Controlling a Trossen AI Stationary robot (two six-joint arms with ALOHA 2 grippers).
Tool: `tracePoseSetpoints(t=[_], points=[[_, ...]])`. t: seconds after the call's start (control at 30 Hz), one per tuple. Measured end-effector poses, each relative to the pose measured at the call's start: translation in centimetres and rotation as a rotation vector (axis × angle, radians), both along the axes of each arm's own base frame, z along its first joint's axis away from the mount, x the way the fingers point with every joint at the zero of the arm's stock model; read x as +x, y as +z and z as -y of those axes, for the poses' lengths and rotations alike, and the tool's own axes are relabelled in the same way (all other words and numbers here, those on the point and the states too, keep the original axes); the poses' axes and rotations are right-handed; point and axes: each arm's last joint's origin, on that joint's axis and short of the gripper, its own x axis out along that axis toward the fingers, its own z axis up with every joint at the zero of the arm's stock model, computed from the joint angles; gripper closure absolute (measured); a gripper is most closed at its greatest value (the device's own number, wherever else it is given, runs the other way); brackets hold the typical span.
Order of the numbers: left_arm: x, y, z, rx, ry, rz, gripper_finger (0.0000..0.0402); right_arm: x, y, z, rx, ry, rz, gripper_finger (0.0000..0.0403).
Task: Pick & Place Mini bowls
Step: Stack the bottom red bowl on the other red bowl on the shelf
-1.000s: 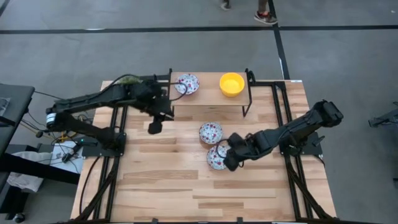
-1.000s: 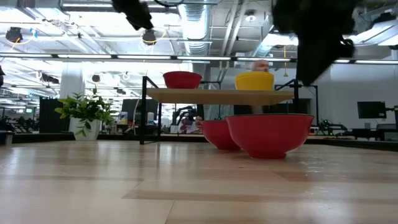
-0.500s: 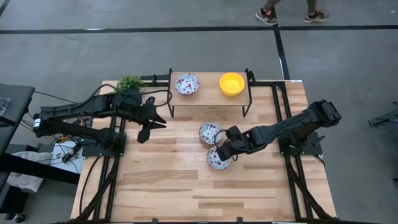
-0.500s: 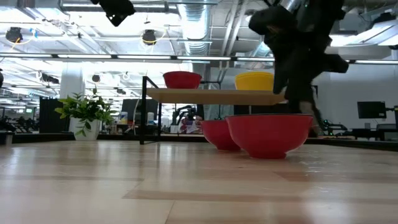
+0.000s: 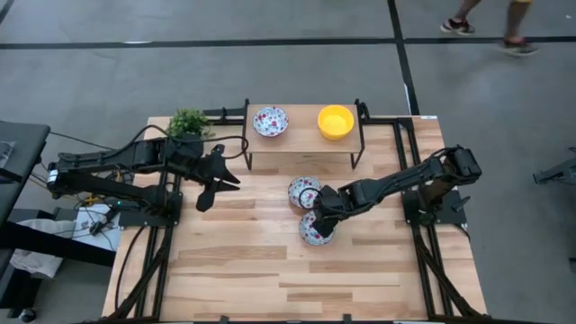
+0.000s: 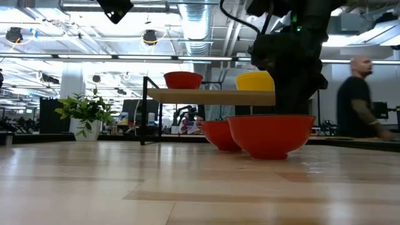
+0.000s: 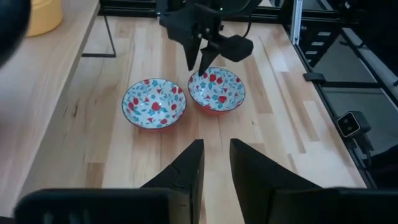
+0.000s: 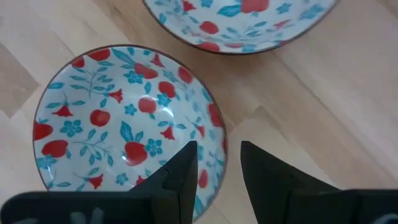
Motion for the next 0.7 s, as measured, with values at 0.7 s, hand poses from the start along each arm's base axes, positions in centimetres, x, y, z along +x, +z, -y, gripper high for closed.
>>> tracePoseSetpoints(t=[0.7], points=[[0.0,0.0,0.0,0.004,-0.005,0.001,0.0325,-0.3,-1.0,0.2,0.027,0.052,-0.01,0.029]])
